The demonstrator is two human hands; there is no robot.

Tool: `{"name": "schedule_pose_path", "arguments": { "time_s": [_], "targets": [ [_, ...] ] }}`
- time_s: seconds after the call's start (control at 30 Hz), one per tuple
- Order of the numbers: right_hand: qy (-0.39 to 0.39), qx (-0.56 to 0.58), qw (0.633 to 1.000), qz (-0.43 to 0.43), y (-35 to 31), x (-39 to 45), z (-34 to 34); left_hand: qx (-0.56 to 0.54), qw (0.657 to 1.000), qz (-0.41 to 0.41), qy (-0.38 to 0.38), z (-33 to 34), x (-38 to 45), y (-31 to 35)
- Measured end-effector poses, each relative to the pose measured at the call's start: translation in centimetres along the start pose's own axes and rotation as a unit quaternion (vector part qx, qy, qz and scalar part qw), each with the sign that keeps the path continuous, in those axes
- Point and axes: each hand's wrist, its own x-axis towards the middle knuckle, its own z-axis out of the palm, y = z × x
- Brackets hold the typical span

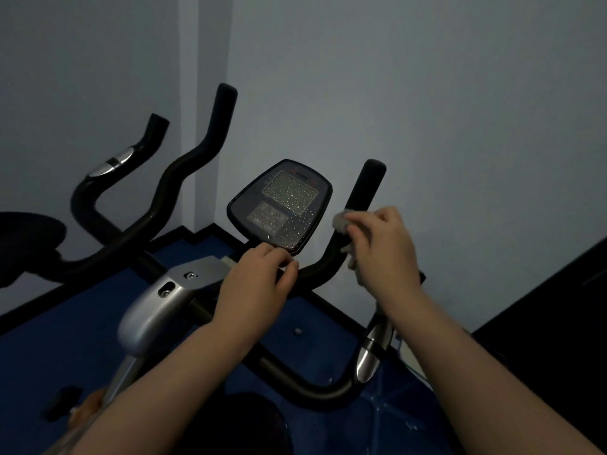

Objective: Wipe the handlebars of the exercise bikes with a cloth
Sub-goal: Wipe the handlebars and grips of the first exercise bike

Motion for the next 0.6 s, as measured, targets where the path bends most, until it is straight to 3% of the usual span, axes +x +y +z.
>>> {"name": "schedule_pose_path", "arguments": {
  "time_s": [0.1,0.27,0.4,0.47,0.6],
  "targets": [
    [0.024,-0.032,0.999,0.037,-0.7,-3.8,1.9,0.006,1.000,0.007,0.019,-0.3,-1.2,-0.3],
    [-0.029,-0.010,0.998,-0.049,-2.8,-6.1,3.1,0.003,1.000,-0.021,0.010,-1.7,-3.0,-1.0],
    [0.005,0.002,0.999,0.039,-1.3,-3.7,1.1,-0.007,0.998,-0.054,0.011,-3.0,-5.3,-1.5],
    [0.005,-0.004,1.000,0.029,-2.4,-6.0,2.6,-0.020,0.997,-0.071,0.014,-3.3,-6.7,-1.6],
    [-0.126,0.046,0.988,-0.075,-5.3,-9.5,5.1,-0.051,0.993,-0.107,0.028,-3.6,-8.2,-2.0]
  ]
}}
